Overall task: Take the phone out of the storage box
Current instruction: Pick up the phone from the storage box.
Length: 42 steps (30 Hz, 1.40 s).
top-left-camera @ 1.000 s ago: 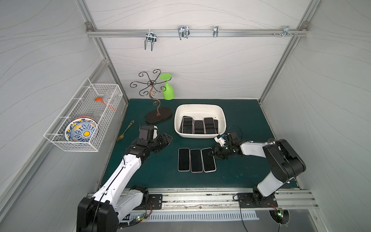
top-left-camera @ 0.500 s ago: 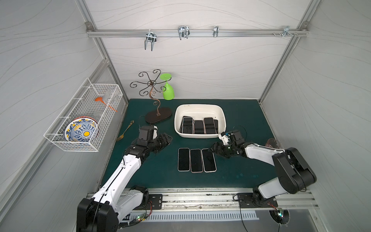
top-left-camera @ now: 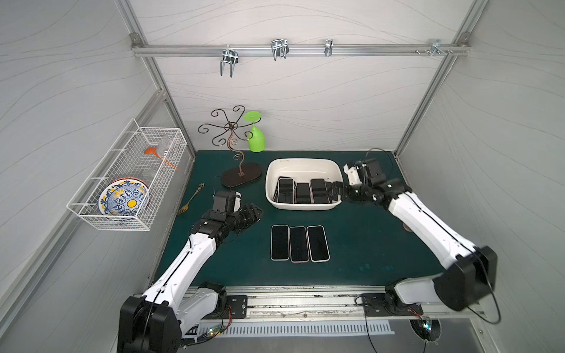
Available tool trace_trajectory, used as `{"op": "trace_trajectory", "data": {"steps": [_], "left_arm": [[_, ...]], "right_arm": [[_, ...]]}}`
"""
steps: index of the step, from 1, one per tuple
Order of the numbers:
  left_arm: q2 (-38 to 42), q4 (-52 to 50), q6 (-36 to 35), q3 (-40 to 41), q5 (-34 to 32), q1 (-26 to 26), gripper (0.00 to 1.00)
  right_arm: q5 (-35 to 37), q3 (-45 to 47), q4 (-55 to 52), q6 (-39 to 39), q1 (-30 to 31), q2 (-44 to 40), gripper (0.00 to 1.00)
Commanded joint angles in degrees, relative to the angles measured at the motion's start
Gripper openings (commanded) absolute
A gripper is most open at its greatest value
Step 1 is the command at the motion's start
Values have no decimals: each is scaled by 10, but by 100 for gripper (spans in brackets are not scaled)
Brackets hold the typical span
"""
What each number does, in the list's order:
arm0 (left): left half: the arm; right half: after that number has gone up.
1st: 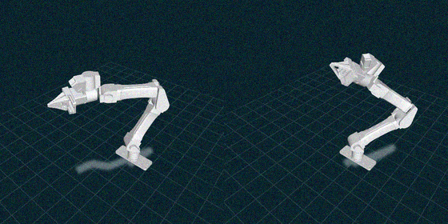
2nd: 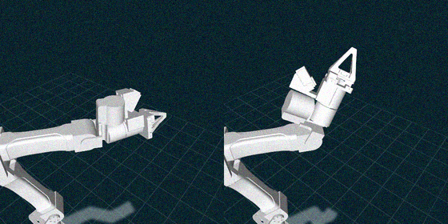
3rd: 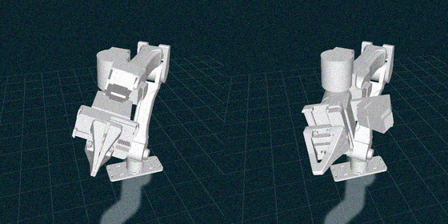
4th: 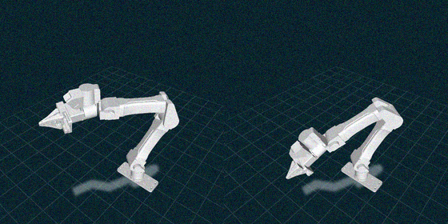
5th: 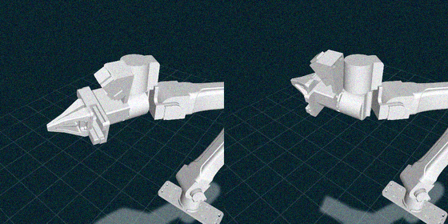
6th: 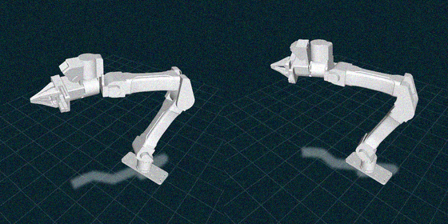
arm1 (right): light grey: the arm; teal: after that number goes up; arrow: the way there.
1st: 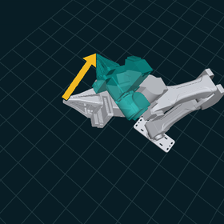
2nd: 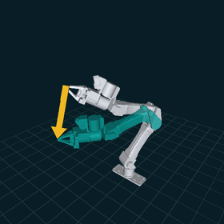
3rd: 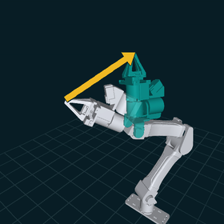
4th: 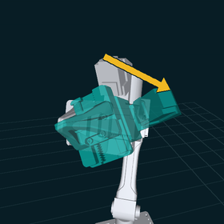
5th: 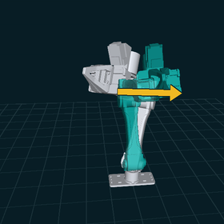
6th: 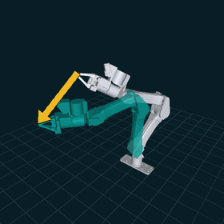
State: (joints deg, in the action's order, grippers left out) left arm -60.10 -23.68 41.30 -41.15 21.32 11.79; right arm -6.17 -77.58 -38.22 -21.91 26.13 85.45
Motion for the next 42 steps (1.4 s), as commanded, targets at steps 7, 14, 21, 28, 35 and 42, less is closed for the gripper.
{"op": "trace_trajectory", "data": {"steps": [7,14,21,28,35,42], "left_arm": [[-24,-5,-46,-41,-10,14,72],[-25,0,-44,-34,-5,14,72],[-27,8,-39,-17,-4,14,72],[-25,11,-37,-13,-4,14,72],[-24,10,-37,-10,-8,14,72],[-25,15,-38,-3,-7,14,72]], "right_arm": [[101,-257,-94,76,15,313,99],[143,-371,-115,103,28,422,99],[145,-392,-109,109,27,467,99],[150,-404,-106,110,23,496,98],[153,-393,-98,107,19,498,95],[146,-369,-85,105,14,467,96]]}}
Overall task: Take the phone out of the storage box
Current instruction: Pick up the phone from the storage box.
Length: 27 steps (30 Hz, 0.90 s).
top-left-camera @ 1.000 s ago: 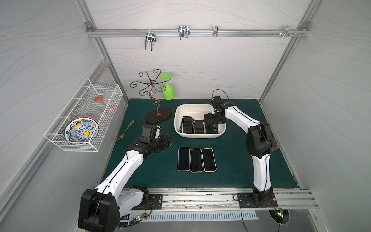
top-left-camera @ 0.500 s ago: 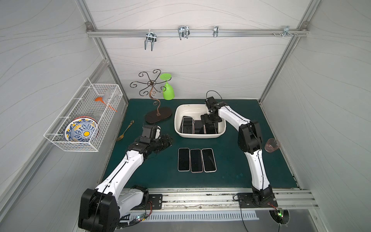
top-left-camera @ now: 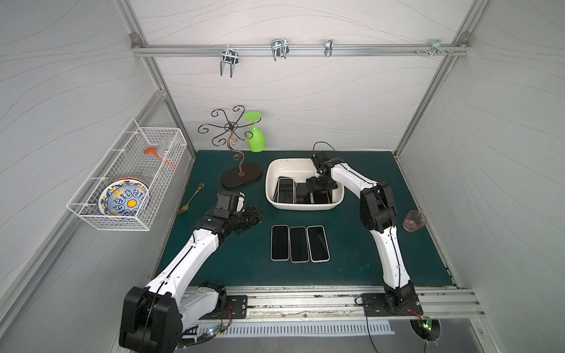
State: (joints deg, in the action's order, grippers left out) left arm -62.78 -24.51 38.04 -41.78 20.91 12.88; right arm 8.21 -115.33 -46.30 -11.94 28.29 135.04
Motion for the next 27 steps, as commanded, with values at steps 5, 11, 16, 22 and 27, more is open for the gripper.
{"op": "trace_trajectory", "data": {"steps": [5,11,16,22,27], "left_arm": [[-1,28,-3,4,0,3,72],[-5,32,-5,4,5,3,72],[-7,36,-5,7,6,3,72],[-9,38,-4,7,6,3,72],[-10,42,-2,8,8,3,72]], "right_arm": [[-7,8,-7,4,-14,-35,96],[-12,7,-7,6,-15,-45,98],[-12,5,-10,7,-16,-44,97],[-17,1,-13,8,-17,-42,91],[-24,-20,-31,12,-17,-23,88]]}}
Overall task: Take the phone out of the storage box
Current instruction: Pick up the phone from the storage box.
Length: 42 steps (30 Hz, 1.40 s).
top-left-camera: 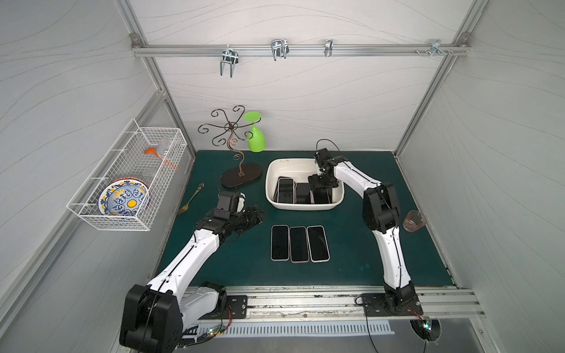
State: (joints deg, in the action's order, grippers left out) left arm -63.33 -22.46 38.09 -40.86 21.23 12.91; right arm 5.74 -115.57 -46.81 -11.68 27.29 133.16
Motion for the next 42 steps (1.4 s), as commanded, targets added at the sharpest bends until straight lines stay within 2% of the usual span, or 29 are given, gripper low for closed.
{"op": "trace_trajectory", "data": {"steps": [1,6,21,26,36,39,42], "left_arm": [[-4,22,-3,-2,4,3,72],[-2,21,-3,0,3,3,72],[-5,27,-2,5,8,2,71],[-5,30,0,7,8,1,71],[-5,36,3,15,14,0,71],[-4,37,4,15,14,-2,71],[-5,37,3,13,14,-3,71]], "right_arm": [[2,-17,-26,10,-7,-3,87],[7,-23,-34,9,-7,6,85],[9,-14,-38,9,-3,18,92],[11,-7,-37,7,-2,19,88],[2,7,-41,7,4,22,92],[12,20,-30,4,3,12,88],[13,22,-28,1,1,4,78]]}}
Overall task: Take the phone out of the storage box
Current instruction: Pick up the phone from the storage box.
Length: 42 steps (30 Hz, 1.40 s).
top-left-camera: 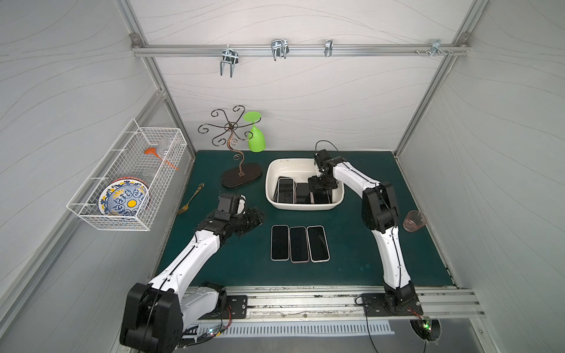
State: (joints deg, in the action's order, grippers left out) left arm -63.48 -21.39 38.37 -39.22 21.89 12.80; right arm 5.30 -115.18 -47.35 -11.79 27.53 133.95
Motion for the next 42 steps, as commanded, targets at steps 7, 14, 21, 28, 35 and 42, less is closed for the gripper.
{"op": "trace_trajectory", "data": {"steps": [7,14,21,28,35,42], "left_arm": [[-5,25,-3,-6,7,-3,71],[-5,36,3,-9,16,-3,71],[-15,138,27,-30,93,16,72],[-99,231,1,-114,110,116,73],[-199,290,9,-176,79,171,75],[-259,276,11,-214,42,188,75]], "right_arm": [[16,29,-24,3,-3,-43,59],[1,28,-21,4,-10,-106,41],[-70,21,-25,-10,-30,-119,28],[-146,3,-35,-23,-34,-125,20],[-235,9,-41,-40,-30,-150,19],[-293,48,-31,-57,-21,-197,19]]}}
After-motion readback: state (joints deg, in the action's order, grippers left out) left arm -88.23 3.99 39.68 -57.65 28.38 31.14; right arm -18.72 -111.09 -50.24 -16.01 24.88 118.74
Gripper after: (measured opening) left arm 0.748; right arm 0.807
